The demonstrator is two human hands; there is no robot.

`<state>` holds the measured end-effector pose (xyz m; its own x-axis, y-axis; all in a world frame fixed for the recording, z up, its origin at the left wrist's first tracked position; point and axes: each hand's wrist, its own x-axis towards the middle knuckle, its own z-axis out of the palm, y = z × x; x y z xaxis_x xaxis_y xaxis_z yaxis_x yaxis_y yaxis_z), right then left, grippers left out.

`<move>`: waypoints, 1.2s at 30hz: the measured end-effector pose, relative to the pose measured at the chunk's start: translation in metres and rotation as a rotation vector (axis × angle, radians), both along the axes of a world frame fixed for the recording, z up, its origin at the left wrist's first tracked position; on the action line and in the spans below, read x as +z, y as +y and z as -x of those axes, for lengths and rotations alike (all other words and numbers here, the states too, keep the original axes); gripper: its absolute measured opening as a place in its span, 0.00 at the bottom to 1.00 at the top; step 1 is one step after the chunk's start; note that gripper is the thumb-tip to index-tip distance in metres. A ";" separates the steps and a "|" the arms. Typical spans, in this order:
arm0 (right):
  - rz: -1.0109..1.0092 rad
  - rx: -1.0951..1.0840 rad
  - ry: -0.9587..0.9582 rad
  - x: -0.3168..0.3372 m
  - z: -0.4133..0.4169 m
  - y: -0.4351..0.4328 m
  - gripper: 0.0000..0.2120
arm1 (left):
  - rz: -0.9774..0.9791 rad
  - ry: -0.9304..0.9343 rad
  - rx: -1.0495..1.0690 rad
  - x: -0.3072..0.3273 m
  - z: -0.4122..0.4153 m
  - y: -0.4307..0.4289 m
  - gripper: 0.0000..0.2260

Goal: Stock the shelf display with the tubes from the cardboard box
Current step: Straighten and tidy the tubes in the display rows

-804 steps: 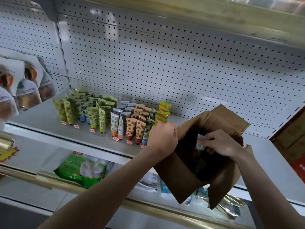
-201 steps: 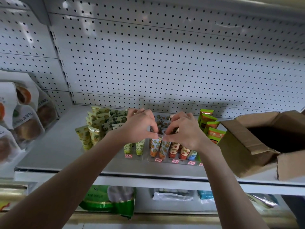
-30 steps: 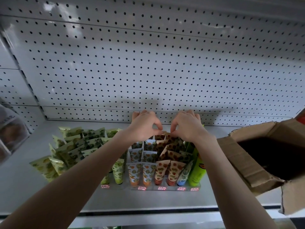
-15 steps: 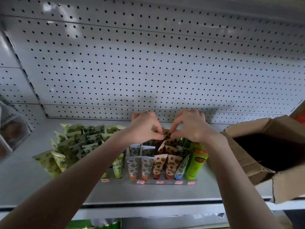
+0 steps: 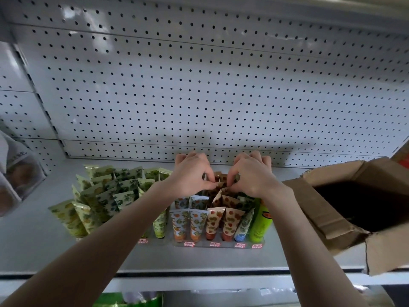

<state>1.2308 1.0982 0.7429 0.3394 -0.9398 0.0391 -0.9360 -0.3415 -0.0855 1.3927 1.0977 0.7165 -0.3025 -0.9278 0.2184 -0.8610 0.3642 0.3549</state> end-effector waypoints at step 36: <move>0.060 -0.051 0.038 -0.003 -0.003 -0.004 0.03 | 0.007 -0.027 0.002 -0.003 -0.002 0.001 0.07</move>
<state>1.2333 1.0945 0.7401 0.2936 -0.9522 0.0842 -0.9544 -0.2970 -0.0304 1.3952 1.0983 0.7137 -0.3069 -0.9267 0.2167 -0.8707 0.3653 0.3292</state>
